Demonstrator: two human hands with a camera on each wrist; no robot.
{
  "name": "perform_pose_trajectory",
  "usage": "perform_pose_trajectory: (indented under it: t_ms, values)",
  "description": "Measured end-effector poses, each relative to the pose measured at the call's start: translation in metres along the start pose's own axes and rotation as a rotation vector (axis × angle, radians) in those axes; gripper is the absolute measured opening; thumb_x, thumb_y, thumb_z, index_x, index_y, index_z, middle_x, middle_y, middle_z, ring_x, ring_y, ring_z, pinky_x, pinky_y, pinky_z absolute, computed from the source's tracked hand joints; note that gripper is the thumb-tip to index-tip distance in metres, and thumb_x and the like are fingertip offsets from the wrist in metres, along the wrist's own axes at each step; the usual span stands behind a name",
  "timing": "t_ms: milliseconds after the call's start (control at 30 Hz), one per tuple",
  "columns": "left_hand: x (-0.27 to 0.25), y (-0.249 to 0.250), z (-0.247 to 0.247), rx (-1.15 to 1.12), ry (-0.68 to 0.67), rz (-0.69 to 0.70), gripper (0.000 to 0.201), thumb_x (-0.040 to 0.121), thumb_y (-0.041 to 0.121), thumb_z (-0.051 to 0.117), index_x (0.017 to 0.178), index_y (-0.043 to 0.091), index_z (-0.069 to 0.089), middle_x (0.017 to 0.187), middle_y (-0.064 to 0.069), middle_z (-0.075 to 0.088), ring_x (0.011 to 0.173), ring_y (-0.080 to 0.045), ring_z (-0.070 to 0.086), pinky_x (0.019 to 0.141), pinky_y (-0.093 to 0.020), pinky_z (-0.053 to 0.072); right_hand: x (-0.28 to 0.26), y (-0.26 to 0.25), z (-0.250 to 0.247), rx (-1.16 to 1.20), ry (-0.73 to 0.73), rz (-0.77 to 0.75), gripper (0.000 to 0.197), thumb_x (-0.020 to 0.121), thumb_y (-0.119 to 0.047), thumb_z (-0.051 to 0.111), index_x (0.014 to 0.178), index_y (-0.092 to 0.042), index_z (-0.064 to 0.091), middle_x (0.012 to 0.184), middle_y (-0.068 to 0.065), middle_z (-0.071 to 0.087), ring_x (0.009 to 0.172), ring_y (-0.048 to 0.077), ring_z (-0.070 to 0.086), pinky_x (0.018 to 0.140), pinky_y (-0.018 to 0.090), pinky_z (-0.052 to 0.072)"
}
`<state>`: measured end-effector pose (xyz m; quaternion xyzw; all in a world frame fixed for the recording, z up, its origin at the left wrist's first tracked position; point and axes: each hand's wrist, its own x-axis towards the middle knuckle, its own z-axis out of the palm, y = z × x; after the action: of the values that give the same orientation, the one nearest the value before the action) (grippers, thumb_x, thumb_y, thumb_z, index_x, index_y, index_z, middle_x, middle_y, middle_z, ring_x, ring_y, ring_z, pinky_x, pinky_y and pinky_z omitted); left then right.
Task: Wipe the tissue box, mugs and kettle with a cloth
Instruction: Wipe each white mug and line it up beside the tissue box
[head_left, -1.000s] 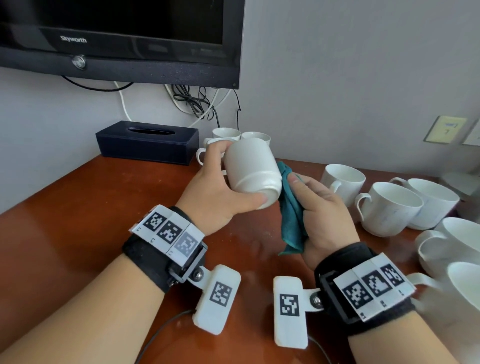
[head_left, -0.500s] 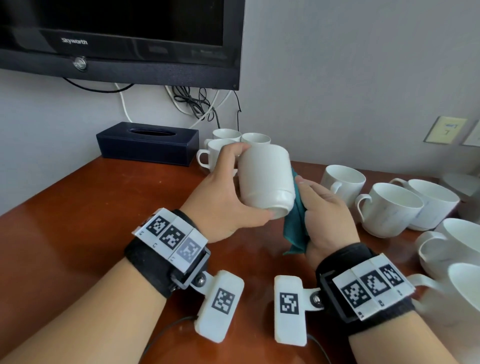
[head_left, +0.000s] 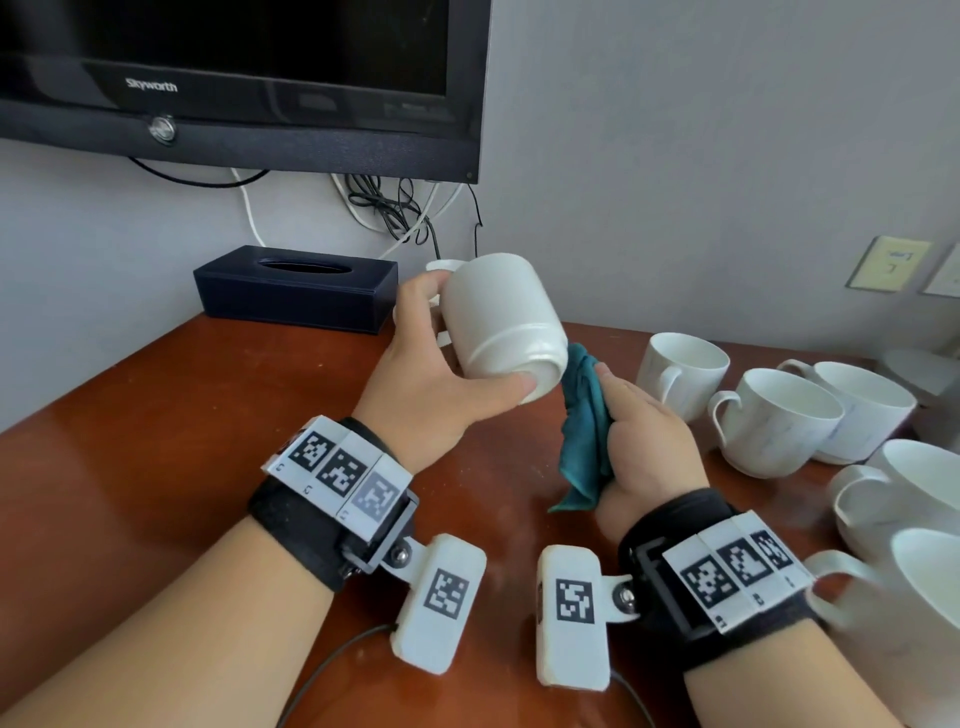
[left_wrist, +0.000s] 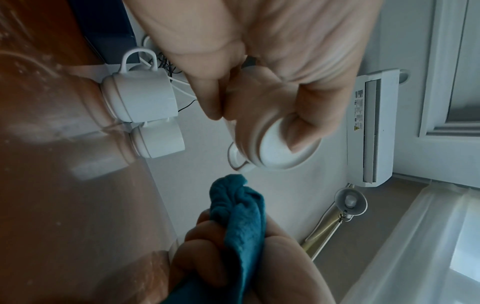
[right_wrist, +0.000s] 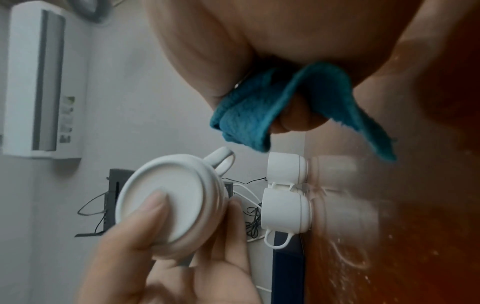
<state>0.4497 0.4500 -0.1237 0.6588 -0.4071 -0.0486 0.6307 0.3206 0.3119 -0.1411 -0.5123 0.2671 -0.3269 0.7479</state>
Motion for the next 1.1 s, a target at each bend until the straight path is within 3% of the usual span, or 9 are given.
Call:
perform_pose_trajectory:
  t_ms: [133,200,267,367,433,567,700,967,1100]
  values:
    - [0.002,-0.004,0.003,-0.144,-0.057,-0.069,0.093,0.057,0.048,0.095,0.13,0.056,0.038,0.137,-0.003,0.058,0.123,-0.03,0.063,0.094,-0.067,0.054,0.0,-0.004,0.0,0.117,-0.063,0.167,0.027,0.104,-0.038,0.057,0.098,-0.021,0.077,0.088,-0.002,0.076,0.076,0.012,0.066,0.066,0.032,0.054]
    - [0.002,-0.005,0.003,-0.146,-0.074,-0.072,0.094,0.057,0.051,0.096,0.131,0.055,0.039,0.136,-0.001,0.059,0.122,-0.029,0.063,0.094,-0.067,0.054,-0.001,-0.006,0.0,0.152,-0.082,0.156,0.026,0.104,-0.038,0.056,0.103,-0.021,0.077,0.108,-0.002,0.078,0.094,0.012,0.07,0.071,0.037,0.054]
    - [0.003,-0.004,0.002,-0.12,-0.086,-0.064,0.089,0.057,0.052,0.094,0.129,0.053,0.041,0.134,0.004,0.059,0.121,-0.023,0.065,0.095,-0.063,0.056,-0.001,-0.007,0.0,0.168,-0.092,0.173,0.028,0.102,-0.045,0.057,0.108,-0.029,0.079,0.113,-0.006,0.078,0.104,0.016,0.07,0.077,0.045,0.056]
    - [0.003,-0.002,-0.001,-0.004,-0.107,-0.047,0.087,0.055,0.056,0.089,0.128,0.047,0.041,0.132,0.011,0.059,0.12,-0.012,0.063,0.1,-0.048,0.056,0.0,-0.006,0.0,0.199,-0.061,0.119,0.031,0.097,-0.045,0.063,0.116,-0.026,0.079,0.123,0.001,0.076,0.124,0.026,0.067,0.106,0.057,0.05]
    - [0.002,0.002,-0.004,0.125,-0.12,-0.029,0.093,0.054,0.063,0.082,0.132,0.045,0.036,0.133,0.014,0.056,0.119,-0.005,0.06,0.097,-0.034,0.054,-0.001,-0.005,0.001,0.213,-0.058,0.083,0.031,0.097,-0.041,0.064,0.116,-0.022,0.079,0.126,0.004,0.074,0.126,0.027,0.065,0.112,0.054,0.045]
    - [0.001,0.004,-0.007,0.215,-0.113,0.008,0.098,0.067,0.047,0.09,0.142,0.042,0.027,0.133,0.011,0.05,0.112,-0.002,0.057,0.081,-0.019,0.048,-0.002,-0.002,0.003,0.2,-0.098,0.025,0.034,0.098,-0.036,0.062,0.12,-0.014,0.076,0.111,0.006,0.07,0.1,0.024,0.064,0.088,0.041,0.05]
    - [0.001,0.001,-0.008,0.189,-0.107,0.046,0.106,0.069,0.037,0.092,0.147,0.049,0.022,0.139,0.011,0.045,0.114,-0.008,0.058,0.085,-0.028,0.053,-0.007,-0.001,0.008,0.174,-0.146,-0.074,0.029,0.103,-0.028,0.056,0.116,-0.008,0.073,0.081,0.001,0.065,0.069,0.013,0.058,0.061,0.031,0.045]
    - [0.003,0.001,-0.009,0.285,-0.11,0.008,0.095,0.071,0.039,0.092,0.144,0.039,0.032,0.132,0.011,0.048,0.113,-0.01,0.054,0.077,-0.014,0.039,-0.006,0.0,0.005,0.15,-0.138,-0.14,0.032,0.105,-0.025,0.056,0.123,-0.002,0.069,0.087,0.006,0.066,0.073,0.015,0.06,0.062,0.031,0.047]
    - [0.006,-0.004,-0.01,0.337,-0.117,-0.013,0.091,0.068,0.047,0.093,0.141,0.033,0.04,0.131,0.01,0.052,0.116,-0.014,0.055,0.087,-0.026,0.046,-0.007,-0.002,0.006,0.093,-0.123,-0.175,0.024,0.104,-0.024,0.057,0.112,-0.011,0.076,0.094,0.011,0.068,0.079,0.02,0.061,0.066,0.034,0.048]
